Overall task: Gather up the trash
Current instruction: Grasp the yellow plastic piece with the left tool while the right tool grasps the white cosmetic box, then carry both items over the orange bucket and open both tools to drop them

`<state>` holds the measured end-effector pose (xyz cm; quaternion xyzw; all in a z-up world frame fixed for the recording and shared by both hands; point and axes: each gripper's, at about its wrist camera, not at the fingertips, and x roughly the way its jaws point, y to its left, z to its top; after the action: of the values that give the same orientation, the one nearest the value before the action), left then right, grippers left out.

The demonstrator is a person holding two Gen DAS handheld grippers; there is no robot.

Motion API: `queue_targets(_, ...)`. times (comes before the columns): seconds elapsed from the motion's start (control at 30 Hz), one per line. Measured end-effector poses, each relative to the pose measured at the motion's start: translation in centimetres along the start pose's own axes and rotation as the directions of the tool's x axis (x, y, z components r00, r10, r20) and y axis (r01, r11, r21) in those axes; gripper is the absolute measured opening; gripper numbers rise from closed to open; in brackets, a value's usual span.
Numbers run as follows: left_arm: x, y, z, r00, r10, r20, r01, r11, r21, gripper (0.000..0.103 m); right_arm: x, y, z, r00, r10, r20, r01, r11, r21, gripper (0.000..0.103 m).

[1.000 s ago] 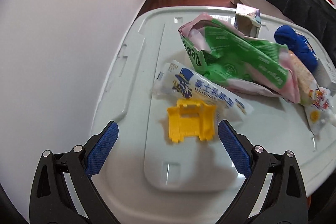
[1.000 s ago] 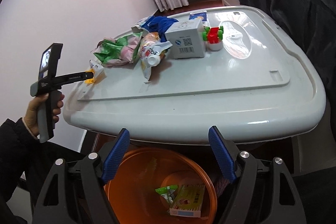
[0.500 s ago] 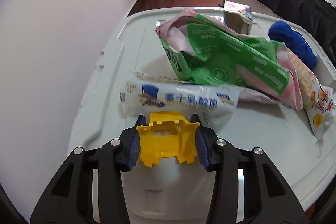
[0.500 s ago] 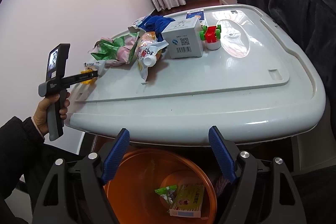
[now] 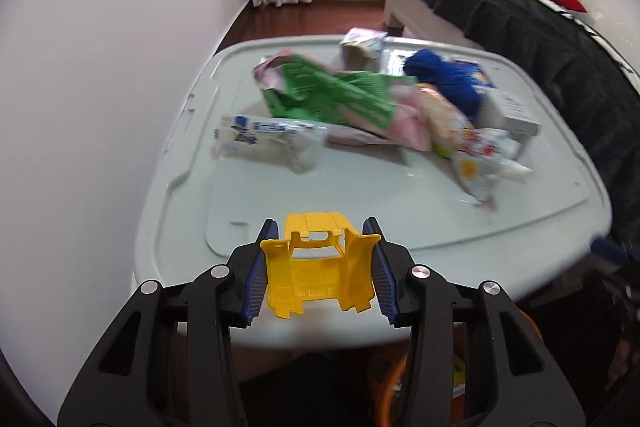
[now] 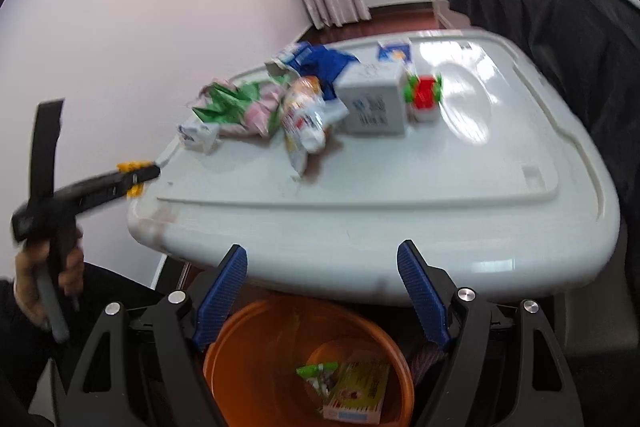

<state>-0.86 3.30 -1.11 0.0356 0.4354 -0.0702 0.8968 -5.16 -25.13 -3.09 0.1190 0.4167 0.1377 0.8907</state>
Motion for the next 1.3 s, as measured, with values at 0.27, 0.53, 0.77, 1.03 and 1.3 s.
queue_targets(0.27, -0.1, -4.2, -1.0, 0.995, 0.004, 0.1, -0.006, 1.0, 0.027, 0.044, 2.1, -1.0, 8.8, 1.0, -0.025, 0.015, 0.024, 0.999, 0.028, 0.077)
queue_targets(0.53, -0.5, -3.9, -0.8, 0.993, -0.026, 0.115, 0.027, 1.0, -0.011, 0.044, 8.6, -1.6, 14.7, 0.974, -0.219, -0.056, 0.222, 0.972, 0.074, 0.083)
queue_targets(0.77, -0.8, -4.0, -0.8, 0.991, -0.049, 0.127, 0.05, 0.999, -0.007, 0.044, 13.0, -1.3, 14.9, 0.943, -0.307, -0.125, 0.319, 0.943, 0.089, 0.084)
queue_targets(1.03, -0.6, -4.2, -1.0, 0.992, -0.052, 0.117, 0.053, 0.999, -0.001, 0.044, 14.7, -2.2, 13.7, 0.912, -0.392, -0.12, 0.401, 0.914, 0.058, 0.061)
queue_targets(1.3, -0.6, -5.0, -1.2, 0.992, -0.064, 0.107, 0.063, 0.998, 0.01, 0.044, 6.4, -2.9, 14.5, 0.976, -0.214, 0.037, 0.208, 0.968, 0.138, 0.061)
